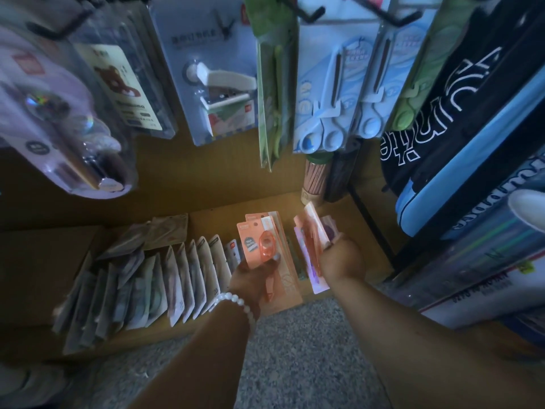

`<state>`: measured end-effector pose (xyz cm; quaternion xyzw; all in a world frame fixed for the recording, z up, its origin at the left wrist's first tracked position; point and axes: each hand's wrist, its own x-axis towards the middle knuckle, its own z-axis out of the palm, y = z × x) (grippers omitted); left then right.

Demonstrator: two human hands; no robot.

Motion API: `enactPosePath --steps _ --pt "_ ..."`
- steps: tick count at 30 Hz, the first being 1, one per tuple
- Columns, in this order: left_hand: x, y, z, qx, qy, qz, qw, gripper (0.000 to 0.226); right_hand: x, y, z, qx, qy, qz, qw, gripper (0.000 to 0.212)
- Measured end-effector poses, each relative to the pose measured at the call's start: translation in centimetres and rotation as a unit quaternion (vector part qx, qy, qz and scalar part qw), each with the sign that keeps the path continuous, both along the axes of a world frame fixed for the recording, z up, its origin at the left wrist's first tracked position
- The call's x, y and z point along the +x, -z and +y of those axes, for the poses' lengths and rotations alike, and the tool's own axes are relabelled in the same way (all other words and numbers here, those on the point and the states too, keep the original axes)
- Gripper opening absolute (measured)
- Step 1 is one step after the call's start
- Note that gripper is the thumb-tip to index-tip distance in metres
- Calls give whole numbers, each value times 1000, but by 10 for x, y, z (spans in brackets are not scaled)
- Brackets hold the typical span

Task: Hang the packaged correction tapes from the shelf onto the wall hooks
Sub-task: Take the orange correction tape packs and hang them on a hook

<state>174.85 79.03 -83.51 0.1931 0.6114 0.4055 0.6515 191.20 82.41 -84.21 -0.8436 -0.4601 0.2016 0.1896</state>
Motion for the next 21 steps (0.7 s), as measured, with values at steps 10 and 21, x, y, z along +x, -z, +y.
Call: enactPosePath --steps 10,21 --pt "5 -89 -40 57 18 10 998 21 -11 -101 -68 188 51 163 967 20" --pt "20 -183 -117 161 15 -13 987 23 -1 -188 -151 325 62 240 913 7"
